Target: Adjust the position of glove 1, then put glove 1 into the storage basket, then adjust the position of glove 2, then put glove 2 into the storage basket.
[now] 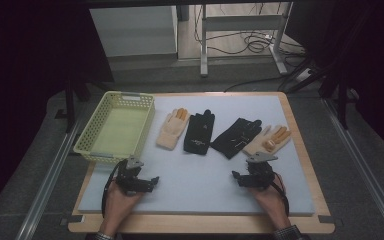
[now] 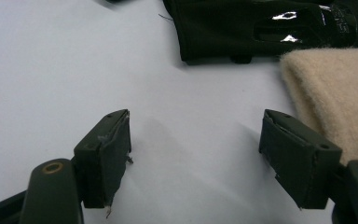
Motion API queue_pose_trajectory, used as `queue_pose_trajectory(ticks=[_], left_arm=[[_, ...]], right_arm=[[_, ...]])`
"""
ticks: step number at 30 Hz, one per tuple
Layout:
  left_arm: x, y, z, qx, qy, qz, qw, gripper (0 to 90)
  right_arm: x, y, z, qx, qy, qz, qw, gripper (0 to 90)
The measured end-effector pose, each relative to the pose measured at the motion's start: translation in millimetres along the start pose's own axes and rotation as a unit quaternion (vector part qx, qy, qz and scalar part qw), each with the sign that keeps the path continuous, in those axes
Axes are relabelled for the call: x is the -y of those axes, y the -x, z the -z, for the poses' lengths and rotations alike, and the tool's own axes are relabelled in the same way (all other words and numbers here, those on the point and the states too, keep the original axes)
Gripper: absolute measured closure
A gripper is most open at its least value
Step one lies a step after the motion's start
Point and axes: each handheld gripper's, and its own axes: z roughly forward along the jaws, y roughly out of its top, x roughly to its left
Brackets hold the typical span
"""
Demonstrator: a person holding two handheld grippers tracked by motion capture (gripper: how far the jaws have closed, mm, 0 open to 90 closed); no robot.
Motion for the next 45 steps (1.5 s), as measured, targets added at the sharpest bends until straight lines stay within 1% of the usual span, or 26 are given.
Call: queue_pose_trajectory(ticks=[11, 25, 28, 32, 34, 35, 37, 39, 42, 45], left_arm=[[0.1, 0.1, 0.0, 0.0, 0.0, 0.0, 1.0, 4.9], [0.0, 0.0, 0.0, 0.0, 0.0, 0.0, 1.0, 5.0], [0.1, 0.0, 0.0, 0.0, 0.0, 0.0, 1.0, 5.0], [0.1, -0.1, 0.0, 0.0, 0.0, 0.0, 1.0, 5.0], [0.1, -0.1, 0.0, 0.0, 0.0, 0.0, 1.0, 5.0], [0.1, -0.1, 0.0, 0.0, 0.0, 0.0, 1.0, 4.9], [0.1, -0.1, 0.1, 0.0, 0.0, 0.0, 1.0, 5.0], [0.1, -0.1, 0.1, 0.0, 0.0, 0.0, 1.0, 5.0], [0.0, -0.4, 0.3, 0.0, -0.002, -0.002, 1.0, 5.0], [0.0, -0.4, 0.3, 0.0, -0.002, -0.002, 1.0, 5.0]], right_arm=[[-0.1, 0.5, -0.3, -0.003, -0.002, 0.0, 1.0, 22.4], [-1.1, 0.1, 0.1, 0.0, -0.003, -0.008, 1.0, 22.8], [-2.5, -0.3, -0.1, 0.002, -0.005, -0.012, 0.9999, 22.8], [-7.4, 0.2, 1.8, -0.006, 0.0, -0.02, 0.9998, 22.9], [-8.6, 0.9, 2.3, -0.006, 0.001, -0.023, 0.9997, 22.9], [-11.1, 3.3, 3.0, -0.003, 0.004, -0.031, 0.9995, 23.0], [-12.4, 4.5, 3.3, -0.004, 0.008, -0.034, 0.9994, 23.3], [-15.9, 5.6, 3.6, -0.002, 0.009, -0.033, 0.9994, 23.7], [-25.8, 6.5, 2.5, 0.005, 0.008, -0.023, 0.9997, 23.8], [-31.2, 8.4, 1.5, 0.007, 0.01, -0.025, 0.9996, 23.8]])
